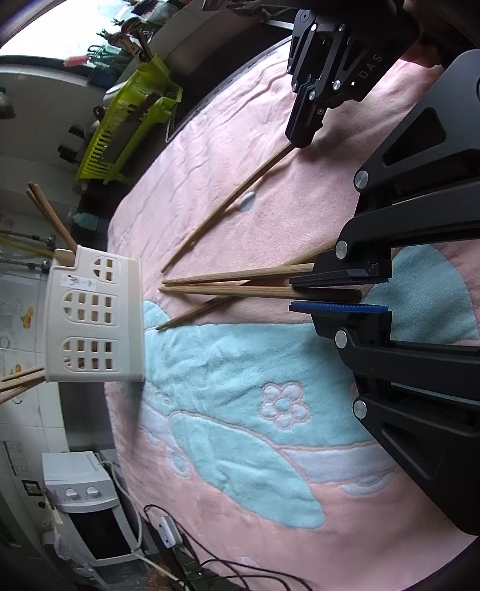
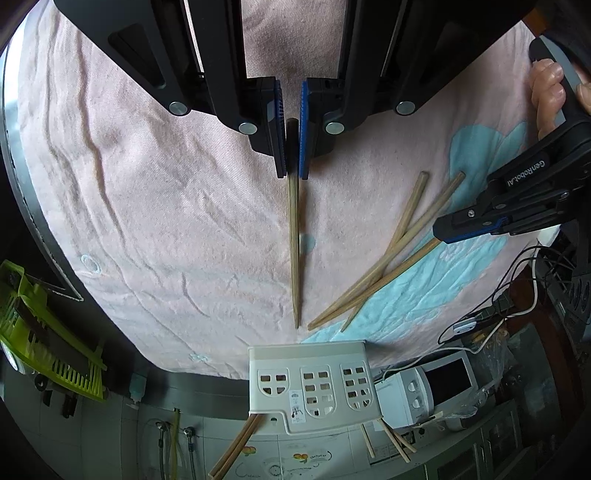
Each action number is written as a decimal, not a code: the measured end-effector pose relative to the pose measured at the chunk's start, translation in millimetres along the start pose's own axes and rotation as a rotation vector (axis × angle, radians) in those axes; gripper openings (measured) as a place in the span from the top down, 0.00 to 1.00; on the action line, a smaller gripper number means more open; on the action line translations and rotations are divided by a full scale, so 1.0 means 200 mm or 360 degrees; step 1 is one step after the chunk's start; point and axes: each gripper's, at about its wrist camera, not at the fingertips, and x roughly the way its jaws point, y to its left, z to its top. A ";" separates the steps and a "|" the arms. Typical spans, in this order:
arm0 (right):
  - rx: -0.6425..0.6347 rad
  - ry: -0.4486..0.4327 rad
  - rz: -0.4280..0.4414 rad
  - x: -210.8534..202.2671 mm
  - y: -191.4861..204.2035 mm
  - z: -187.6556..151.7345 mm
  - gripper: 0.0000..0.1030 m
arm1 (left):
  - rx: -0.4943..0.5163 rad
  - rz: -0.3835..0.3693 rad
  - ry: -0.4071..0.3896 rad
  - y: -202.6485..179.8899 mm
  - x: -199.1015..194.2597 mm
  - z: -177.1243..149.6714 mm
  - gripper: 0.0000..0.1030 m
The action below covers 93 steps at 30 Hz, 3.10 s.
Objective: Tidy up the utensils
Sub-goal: 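Lift both chopsticks and lower them into the white holder, then open both tools and withdraw them from the holder over the towel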
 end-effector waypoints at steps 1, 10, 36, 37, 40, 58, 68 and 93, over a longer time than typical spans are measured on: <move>0.0003 -0.0021 0.0007 -0.02 0.00 0.00 0.94 | 0.0006 0.0004 -0.0016 0.00 -0.02 0.01 0.94; -0.0019 -0.0260 0.0028 -0.22 -0.01 0.11 0.94 | 0.0013 0.0023 -0.0206 0.01 -0.22 0.13 0.95; -0.0146 -0.0511 0.0144 -0.36 -0.04 0.73 0.94 | -0.0010 0.0034 -0.0408 0.14 -0.31 0.60 0.95; -0.0162 -0.0506 0.0148 -0.37 -0.04 0.76 0.94 | -0.0012 0.0036 -0.0414 0.14 -0.31 0.62 0.95; -0.0200 -0.0498 0.0160 -0.39 -0.04 0.83 0.94 | -0.0028 0.0028 -0.0438 0.14 -0.32 0.67 0.95; -0.0295 -0.0559 0.0188 -0.52 -0.01 0.98 0.94 | -0.0040 -0.0009 -0.0569 0.13 -0.43 0.81 0.95; -0.0340 -0.0621 0.0149 -0.56 0.00 1.11 0.94 | -0.0059 -0.0022 -0.0668 0.14 -0.51 0.93 0.95; -0.0338 -0.0646 0.0044 -0.38 -0.08 1.63 0.94 | -0.0127 0.0088 -0.0995 0.26 -0.44 1.58 0.95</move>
